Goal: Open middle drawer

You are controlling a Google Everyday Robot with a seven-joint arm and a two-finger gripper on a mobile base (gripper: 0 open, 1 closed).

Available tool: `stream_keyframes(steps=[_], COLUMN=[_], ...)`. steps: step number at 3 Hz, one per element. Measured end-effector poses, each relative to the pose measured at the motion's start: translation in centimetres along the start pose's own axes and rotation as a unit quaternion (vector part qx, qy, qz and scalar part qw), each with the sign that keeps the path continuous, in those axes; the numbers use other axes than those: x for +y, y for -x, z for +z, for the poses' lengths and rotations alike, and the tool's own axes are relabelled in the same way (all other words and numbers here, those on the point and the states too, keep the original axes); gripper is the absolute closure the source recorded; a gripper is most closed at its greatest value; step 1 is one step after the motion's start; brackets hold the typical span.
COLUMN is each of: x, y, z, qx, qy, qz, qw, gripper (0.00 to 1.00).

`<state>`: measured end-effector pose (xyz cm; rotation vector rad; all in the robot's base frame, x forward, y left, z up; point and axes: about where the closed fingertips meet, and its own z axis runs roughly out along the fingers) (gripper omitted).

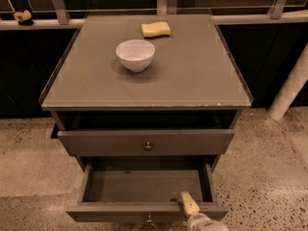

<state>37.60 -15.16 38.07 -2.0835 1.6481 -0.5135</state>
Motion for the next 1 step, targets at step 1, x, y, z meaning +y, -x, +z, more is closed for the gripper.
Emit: stream_keyframes(steps=[1], x=[0.00], y=[0.00], z=[0.00], qx=[0.000], qy=[0.000], qz=[0.000], qw=[1.0000], gripper=[0.00])
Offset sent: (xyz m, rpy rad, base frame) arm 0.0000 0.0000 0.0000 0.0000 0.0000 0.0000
